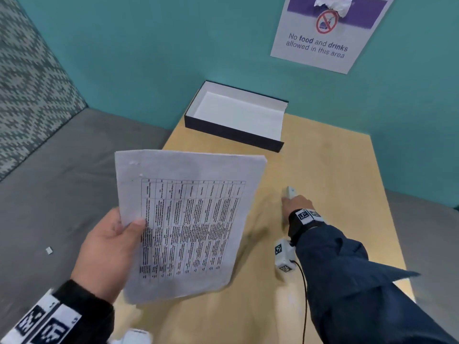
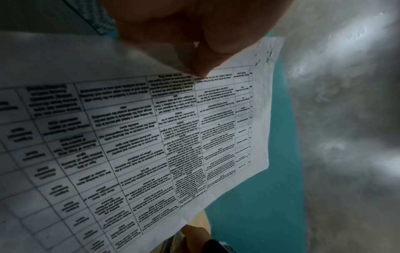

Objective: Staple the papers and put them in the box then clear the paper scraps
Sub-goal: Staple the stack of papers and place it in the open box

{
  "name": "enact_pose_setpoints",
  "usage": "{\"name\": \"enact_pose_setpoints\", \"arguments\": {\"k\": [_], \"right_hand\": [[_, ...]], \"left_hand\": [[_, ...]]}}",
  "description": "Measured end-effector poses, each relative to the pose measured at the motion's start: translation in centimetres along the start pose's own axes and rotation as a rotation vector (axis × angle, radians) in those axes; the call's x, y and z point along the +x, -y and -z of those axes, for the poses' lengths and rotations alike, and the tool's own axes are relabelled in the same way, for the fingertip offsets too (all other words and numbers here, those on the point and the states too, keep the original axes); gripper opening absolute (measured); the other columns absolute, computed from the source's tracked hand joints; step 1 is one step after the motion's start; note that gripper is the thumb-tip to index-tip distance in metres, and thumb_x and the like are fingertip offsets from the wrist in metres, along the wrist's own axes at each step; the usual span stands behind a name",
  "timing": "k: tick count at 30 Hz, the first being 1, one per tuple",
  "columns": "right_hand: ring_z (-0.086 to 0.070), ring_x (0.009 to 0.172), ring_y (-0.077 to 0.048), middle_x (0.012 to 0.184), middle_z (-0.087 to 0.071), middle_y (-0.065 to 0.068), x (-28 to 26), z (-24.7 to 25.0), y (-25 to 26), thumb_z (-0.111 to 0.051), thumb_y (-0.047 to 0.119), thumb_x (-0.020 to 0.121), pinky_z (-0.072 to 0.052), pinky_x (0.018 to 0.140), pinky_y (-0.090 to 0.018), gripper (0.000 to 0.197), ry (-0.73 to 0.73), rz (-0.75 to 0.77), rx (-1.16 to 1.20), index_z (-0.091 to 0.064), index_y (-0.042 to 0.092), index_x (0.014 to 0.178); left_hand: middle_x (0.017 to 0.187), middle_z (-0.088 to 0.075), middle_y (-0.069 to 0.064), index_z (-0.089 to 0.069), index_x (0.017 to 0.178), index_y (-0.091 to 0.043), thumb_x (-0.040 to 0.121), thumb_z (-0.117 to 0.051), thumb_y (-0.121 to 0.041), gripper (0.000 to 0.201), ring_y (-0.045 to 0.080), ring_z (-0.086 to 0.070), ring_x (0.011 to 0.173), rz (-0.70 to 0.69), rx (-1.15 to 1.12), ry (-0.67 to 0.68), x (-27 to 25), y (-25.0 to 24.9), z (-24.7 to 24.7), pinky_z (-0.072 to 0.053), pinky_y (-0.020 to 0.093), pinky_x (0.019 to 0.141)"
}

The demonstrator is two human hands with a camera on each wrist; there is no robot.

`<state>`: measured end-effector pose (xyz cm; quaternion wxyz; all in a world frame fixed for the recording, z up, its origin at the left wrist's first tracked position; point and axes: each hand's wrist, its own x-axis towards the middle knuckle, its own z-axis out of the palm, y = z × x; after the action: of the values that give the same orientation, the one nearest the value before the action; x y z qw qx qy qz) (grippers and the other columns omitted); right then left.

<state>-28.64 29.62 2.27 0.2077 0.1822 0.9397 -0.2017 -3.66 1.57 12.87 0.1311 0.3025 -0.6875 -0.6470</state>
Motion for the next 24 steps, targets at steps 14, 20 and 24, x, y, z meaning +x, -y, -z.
{"name": "enact_pose_setpoints", "arguments": {"k": [14,20,24], "right_hand": [[-0.076,0.082,-0.024,0.108,-0.067,-0.015,-5.3,4.2,-0.8,-0.059,0.028,0.081,-0.057,0.074,-0.042,0.045,-0.047,0.148,1.140,-0.054,-0.003,0.113],[-0.065,0.084,-0.032,0.097,-0.052,-0.013,-10.9,10.0,0.7,-0.056,0.025,0.094,-0.055,0.078,-0.042,0.026,0.214,0.070,1.744,-0.051,0.007,0.113],[-0.069,0.097,-0.036,0.105,-0.058,-0.017,-16.0,12.2,2.8,-0.052,0.037,0.096,-0.054,0.090,-0.047,0.040,0.226,0.270,1.734,-0.047,0.010,0.126]], "left_hand": [[0.096,-0.076,-0.002,-0.069,0.094,-0.030,0.096,-0.051,-0.011,0.027,0.026,-0.069,0.096,0.054,0.087,0.036,0.1,0.6,-0.2,-0.049,0.055,0.093],[0.092,-0.073,0.005,-0.065,0.092,-0.019,0.096,-0.050,-0.011,0.017,0.031,-0.068,0.092,0.013,0.154,0.107,-0.4,-1.1,-2.8,-0.053,0.048,0.083],[0.088,-0.072,0.011,-0.064,0.087,-0.021,0.093,-0.051,-0.013,0.016,0.036,-0.067,0.086,-0.003,0.232,0.139,-1.2,-1.8,-3.7,-0.056,0.049,0.078]]}}
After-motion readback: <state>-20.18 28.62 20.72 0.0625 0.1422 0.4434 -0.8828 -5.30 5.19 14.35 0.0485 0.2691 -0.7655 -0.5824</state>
